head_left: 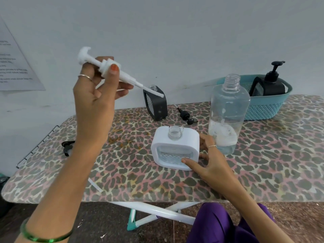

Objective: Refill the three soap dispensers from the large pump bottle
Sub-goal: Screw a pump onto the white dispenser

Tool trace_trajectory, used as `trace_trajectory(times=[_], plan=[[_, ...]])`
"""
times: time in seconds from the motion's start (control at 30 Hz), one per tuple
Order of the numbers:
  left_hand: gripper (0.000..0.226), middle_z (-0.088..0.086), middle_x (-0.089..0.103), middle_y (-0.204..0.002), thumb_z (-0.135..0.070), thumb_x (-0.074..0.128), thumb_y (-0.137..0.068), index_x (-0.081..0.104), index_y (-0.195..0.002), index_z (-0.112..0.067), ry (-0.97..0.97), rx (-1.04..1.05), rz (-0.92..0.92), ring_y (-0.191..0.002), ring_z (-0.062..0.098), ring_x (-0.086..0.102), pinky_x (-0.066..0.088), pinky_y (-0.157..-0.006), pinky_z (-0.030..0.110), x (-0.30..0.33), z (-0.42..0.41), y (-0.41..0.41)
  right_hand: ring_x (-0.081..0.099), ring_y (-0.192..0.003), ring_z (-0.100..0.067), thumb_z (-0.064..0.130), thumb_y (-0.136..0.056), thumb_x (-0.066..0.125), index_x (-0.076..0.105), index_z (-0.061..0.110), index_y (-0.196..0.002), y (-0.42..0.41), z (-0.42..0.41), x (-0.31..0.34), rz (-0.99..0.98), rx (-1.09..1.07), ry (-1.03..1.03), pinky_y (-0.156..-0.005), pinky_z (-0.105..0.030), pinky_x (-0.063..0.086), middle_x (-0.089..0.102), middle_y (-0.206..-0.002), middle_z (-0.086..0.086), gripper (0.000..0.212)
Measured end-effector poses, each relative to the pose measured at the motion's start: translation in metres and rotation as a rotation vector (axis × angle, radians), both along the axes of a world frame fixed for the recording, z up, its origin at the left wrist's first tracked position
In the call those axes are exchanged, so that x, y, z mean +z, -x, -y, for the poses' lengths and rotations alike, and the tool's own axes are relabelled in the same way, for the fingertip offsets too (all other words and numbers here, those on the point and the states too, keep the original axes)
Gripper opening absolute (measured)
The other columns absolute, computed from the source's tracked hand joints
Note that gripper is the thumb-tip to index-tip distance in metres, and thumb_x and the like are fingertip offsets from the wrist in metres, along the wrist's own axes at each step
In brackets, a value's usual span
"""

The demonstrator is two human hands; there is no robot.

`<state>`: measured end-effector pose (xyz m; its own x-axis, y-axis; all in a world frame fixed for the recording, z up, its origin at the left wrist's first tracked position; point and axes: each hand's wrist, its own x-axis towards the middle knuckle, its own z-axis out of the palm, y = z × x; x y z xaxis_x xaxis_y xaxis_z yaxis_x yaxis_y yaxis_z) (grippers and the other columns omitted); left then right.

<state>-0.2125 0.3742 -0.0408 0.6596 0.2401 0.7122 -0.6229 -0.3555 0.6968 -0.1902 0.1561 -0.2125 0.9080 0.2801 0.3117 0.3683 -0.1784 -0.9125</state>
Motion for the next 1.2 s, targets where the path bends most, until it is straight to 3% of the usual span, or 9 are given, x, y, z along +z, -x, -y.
trace_trajectory(times=[0.2,0.43,0.67,0.77,0.87,1.07,1.2], plan=[[0.018,-0.013,0.064,-0.082,-0.028,0.053,-0.097,0.057,-0.106,-0.013,-0.043,-0.002,-0.008,-0.079,0.016,0.071,0.058,-0.070,0.031,-0.006,0.019,-0.001,0.057,-0.105,0.010,0.025,-0.079,0.078,0.037,0.049,-0.119,0.001,0.000,0.002,-0.015,0.016,-0.015,-0.076,-0.007,0.048,0.056,-0.114,0.024,0.063],[0.019,-0.018,0.062,-0.082,-0.021,0.054,-0.098,0.058,-0.113,-0.009,-0.142,0.025,-0.069,-0.074,0.007,0.070,0.056,-0.064,0.020,-0.018,0.031,-0.003,0.059,-0.100,0.009,0.025,-0.079,0.078,0.036,0.047,-0.121,0.002,0.000,0.002,-0.025,0.019,-0.024,-0.075,-0.010,0.050,0.057,-0.110,0.026,0.063],[0.019,-0.013,0.066,-0.082,-0.029,0.057,-0.095,0.059,-0.110,-0.019,-0.244,0.063,-0.142,-0.072,0.011,0.070,0.059,-0.065,0.040,-0.028,0.038,-0.006,0.058,-0.101,0.009,0.028,-0.079,0.078,0.034,0.046,-0.124,0.002,0.000,0.002,-0.019,0.013,-0.008,-0.077,-0.011,0.051,0.055,-0.112,0.027,0.066],[0.013,-0.012,0.067,-0.081,-0.027,0.058,-0.094,0.058,-0.107,-0.022,-0.290,0.061,-0.157,-0.072,0.006,0.070,0.059,-0.063,0.029,-0.034,0.042,-0.008,0.058,-0.103,0.007,0.029,-0.079,0.078,0.036,0.036,-0.132,0.001,0.000,0.001,-0.024,0.013,-0.010,-0.081,-0.016,0.053,0.055,-0.113,0.027,0.068],[0.012,-0.014,0.065,-0.078,-0.025,0.059,-0.095,0.058,-0.105,-0.021,-0.357,0.072,-0.179,-0.066,-0.001,0.067,0.050,-0.057,0.011,-0.042,0.044,-0.010,0.058,-0.104,0.007,0.028,-0.079,0.078,0.035,0.047,-0.125,0.001,0.000,0.001,-0.017,0.016,-0.015,-0.080,-0.014,0.052,0.057,-0.110,0.033,0.065],[0.022,-0.016,0.069,-0.091,-0.030,0.059,-0.095,0.061,-0.114,-0.018,-0.418,0.042,-0.259,-0.082,-0.004,0.066,0.047,-0.069,0.007,-0.059,0.047,-0.007,0.058,-0.104,0.007,0.030,-0.079,0.078,0.034,0.050,-0.121,0.001,-0.001,0.003,-0.012,0.006,-0.010,-0.080,-0.013,0.051,0.056,-0.112,0.029,0.064],[0.031,-0.019,0.068,-0.095,-0.037,0.059,-0.093,0.062,-0.116,-0.018,-0.388,0.050,-0.267,-0.086,-0.004,0.066,0.047,-0.074,0.007,-0.058,0.048,-0.004,0.057,-0.104,0.008,0.027,-0.080,0.077,0.036,0.049,-0.120,0.002,0.000,0.003,0.002,0.017,-0.013,-0.079,-0.009,0.049,0.053,-0.113,0.039,0.061]])
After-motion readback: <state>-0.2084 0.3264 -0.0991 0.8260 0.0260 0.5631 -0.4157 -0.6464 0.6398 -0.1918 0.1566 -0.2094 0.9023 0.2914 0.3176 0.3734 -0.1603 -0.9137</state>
